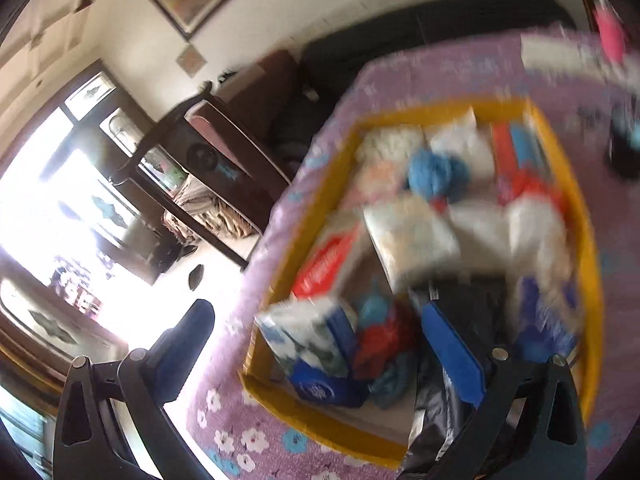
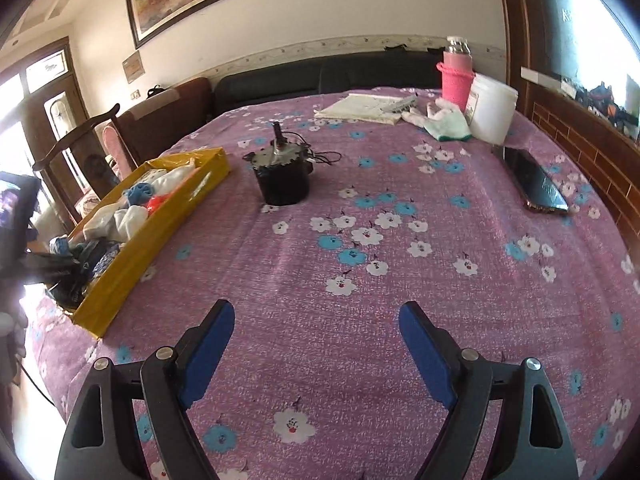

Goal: Organize soft objects

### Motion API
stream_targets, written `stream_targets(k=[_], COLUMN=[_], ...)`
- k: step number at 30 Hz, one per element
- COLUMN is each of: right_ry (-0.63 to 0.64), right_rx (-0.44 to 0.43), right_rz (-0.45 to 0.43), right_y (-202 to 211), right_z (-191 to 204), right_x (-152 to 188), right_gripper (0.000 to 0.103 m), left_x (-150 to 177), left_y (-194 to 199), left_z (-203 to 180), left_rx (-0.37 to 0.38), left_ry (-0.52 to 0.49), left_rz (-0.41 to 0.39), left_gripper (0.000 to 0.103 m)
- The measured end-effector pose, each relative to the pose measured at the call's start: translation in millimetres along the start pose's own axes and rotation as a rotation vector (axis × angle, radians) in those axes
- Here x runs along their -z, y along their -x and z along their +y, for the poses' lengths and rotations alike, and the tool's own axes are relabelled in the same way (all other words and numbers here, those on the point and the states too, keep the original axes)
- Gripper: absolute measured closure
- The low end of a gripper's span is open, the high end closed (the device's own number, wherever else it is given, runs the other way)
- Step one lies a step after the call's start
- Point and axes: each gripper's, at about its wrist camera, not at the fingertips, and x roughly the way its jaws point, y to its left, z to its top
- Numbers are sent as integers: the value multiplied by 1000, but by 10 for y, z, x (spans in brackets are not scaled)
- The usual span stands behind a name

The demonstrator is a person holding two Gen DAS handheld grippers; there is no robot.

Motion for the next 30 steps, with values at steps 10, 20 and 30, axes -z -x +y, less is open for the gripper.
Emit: stream_targets(k=[10, 20, 30], right_ry=[-17, -32, -39], right_rx=[-8, 16, -5], right_rz=[20, 47, 81], right_y=[-51, -108, -157], right_z=[-12, -23, -48], right_x=[1, -1, -3], right_gripper=[15, 15, 15], left_x=[14, -418, -217], left_y=[-208, -893, 223], left_z=[70, -178, 514], left_rx=[36, -46, 48], left_ry=[-3, -86, 196], left_rz=[34, 135, -269], left_gripper=[0, 0, 0])
